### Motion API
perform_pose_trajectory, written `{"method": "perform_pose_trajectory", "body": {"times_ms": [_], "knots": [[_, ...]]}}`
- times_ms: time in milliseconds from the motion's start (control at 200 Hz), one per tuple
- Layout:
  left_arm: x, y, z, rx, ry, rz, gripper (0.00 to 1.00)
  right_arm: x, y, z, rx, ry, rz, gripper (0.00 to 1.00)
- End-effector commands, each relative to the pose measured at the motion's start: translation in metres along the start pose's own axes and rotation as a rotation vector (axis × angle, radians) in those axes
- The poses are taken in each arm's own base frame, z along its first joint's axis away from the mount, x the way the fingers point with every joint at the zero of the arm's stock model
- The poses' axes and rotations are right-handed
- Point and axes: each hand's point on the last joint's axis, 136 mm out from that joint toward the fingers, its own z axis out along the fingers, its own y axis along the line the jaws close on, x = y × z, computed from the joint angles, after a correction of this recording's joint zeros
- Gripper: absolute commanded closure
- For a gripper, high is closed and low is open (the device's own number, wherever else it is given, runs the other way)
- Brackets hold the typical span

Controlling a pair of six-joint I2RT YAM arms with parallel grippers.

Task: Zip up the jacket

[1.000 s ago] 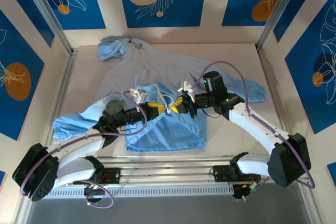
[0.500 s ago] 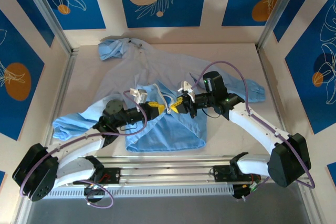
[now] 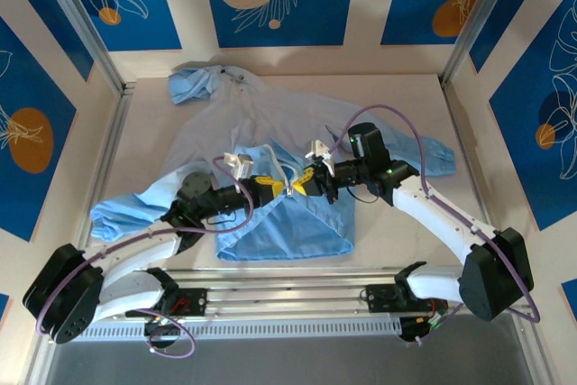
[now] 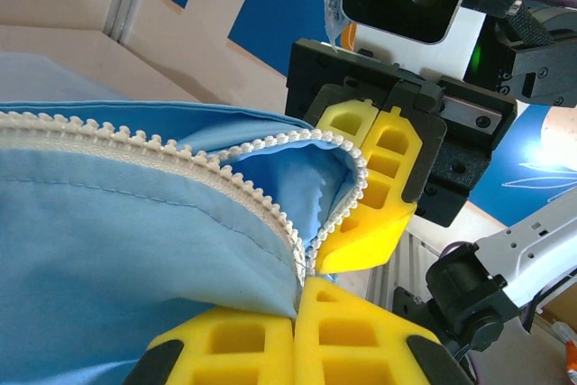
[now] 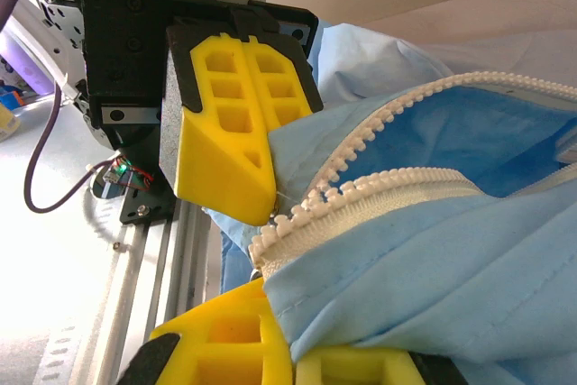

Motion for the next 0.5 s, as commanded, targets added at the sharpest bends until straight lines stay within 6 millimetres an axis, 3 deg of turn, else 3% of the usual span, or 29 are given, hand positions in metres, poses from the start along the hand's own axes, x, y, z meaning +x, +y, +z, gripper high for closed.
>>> {"method": "perform_pose_trajectory", "body": {"times_ms": [0, 495], "knots": [[0.002, -0.0098, -0.0014, 0.049, -0.007, 0.015, 1.0, -0.0133, 0.0072, -0.0029, -0.058, -0.029, -0.017, 1.0], [0.0096, -0.0065, -0.0053, 0.03, 0.006, 0.018, 1.0, -0.0207, 0.0055, -0.0055, -0.094, -0.048, 0.036, 1.0]]}}
